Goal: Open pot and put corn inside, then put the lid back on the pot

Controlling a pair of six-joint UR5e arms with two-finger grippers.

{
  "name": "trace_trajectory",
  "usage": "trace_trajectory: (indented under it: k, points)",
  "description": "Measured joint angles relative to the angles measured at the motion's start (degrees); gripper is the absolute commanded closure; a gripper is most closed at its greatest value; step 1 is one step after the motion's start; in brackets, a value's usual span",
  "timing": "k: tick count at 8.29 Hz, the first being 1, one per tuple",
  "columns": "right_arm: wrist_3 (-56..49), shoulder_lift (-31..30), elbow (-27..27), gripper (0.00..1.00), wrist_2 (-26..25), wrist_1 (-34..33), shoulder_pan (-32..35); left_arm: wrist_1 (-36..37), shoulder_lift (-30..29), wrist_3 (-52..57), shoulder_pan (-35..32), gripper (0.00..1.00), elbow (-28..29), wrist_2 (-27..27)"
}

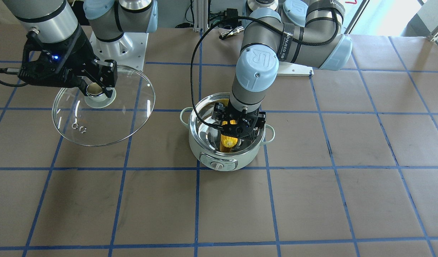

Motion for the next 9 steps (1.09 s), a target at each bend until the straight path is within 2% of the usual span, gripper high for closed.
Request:
trace_trajectory:
  k: [3, 6, 9]
  points:
    - [0.1, -0.6, -0.1, 0.73, 0.2, 1.2, -0.1, -2.2, 1.5, 0.0, 1.3, 0.00, 4.4, 1.6]
    - [0.1, -1.2, 0.0, 0.74, -0.2, 2.5, 0.0, -9.0, 1.9, 1.1, 8.3, 0.00, 15.1, 2.0]
    - [2.6, -1.3, 0.0, 0.74, 0.1, 2.6, 1.4, -12.7, 3.6, 6.3, 13.8, 0.00, 18.7, 4.6]
